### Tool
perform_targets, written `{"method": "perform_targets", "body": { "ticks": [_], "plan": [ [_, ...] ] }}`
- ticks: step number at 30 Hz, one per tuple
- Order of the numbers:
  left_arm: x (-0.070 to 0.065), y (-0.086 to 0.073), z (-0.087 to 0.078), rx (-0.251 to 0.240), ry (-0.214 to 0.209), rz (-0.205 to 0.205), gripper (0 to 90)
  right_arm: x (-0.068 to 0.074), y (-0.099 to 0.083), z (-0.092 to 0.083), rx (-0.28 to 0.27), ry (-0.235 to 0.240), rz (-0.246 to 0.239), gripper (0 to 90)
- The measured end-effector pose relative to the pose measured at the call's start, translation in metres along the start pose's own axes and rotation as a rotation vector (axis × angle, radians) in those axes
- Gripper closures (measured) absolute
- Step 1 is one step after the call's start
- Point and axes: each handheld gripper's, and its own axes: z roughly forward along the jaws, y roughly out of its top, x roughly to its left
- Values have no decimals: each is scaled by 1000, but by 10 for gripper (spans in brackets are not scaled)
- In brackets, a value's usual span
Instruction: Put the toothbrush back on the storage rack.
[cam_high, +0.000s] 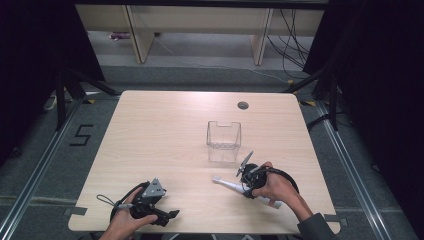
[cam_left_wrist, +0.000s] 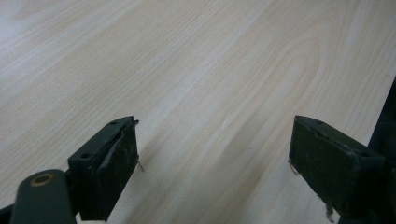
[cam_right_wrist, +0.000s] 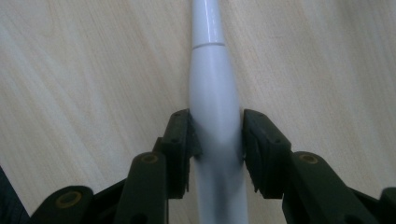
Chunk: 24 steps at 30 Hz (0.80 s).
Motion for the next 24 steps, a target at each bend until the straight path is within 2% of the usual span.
{"method": "perform_targets", "body": {
  "ticks": [13,19,20,22,24],
  "plan": [
    [0,0,0,1,-2,1,149,1,3,2,33,-7,-7,623],
    [0,0,0,2,-5,1,149,1,4,3,49,-13,-39,633],
    [0,0,0,2,-5,1,149,3,4,3,60,-23,-24,635],
    [0,0,0,3,-6,1,149,4,6,3,82,-37,-42,645],
    [0,0,0,3,-3,1,149,4,6,2,91,-36,-34,652]
  ]
}}
